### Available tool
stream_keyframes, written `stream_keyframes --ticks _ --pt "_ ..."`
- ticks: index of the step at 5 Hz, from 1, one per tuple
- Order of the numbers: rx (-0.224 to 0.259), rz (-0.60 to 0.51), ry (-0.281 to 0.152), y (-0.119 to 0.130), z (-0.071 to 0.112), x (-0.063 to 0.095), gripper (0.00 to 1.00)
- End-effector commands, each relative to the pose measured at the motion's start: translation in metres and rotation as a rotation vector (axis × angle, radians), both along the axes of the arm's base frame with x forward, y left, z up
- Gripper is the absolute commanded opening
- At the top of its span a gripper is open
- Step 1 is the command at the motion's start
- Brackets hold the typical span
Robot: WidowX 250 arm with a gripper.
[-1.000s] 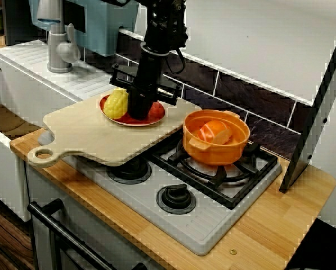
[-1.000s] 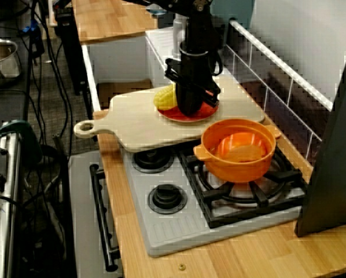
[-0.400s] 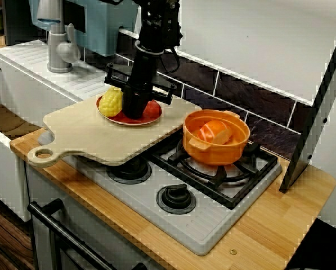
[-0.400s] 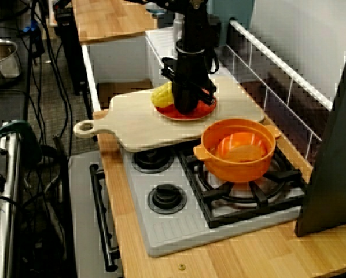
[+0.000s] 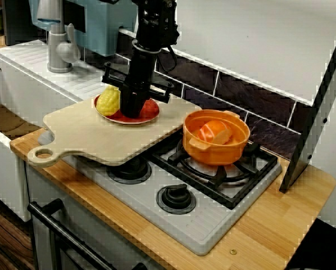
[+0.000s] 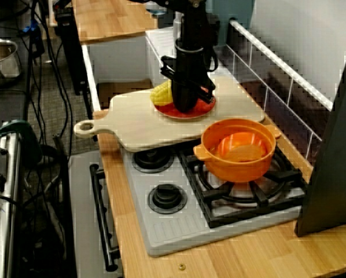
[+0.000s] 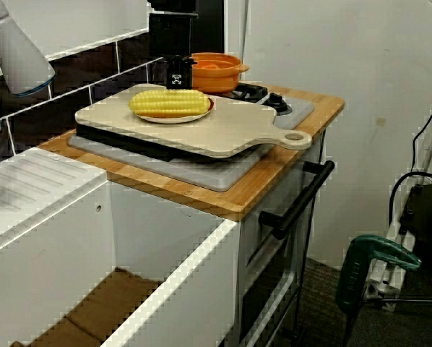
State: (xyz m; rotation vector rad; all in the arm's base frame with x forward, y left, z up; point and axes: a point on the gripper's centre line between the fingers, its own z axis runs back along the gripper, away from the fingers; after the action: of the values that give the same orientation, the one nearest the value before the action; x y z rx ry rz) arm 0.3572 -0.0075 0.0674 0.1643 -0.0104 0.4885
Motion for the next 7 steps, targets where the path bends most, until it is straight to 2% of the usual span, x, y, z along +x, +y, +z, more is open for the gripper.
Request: stream_keyframes --ticks 1,7 --pt "-0.007 0.008 -0.079 0.006 0.029 0.0 0.0" --pt "-0.015 0.05 -0.086 0.025 0.031 -0.002 0.0"
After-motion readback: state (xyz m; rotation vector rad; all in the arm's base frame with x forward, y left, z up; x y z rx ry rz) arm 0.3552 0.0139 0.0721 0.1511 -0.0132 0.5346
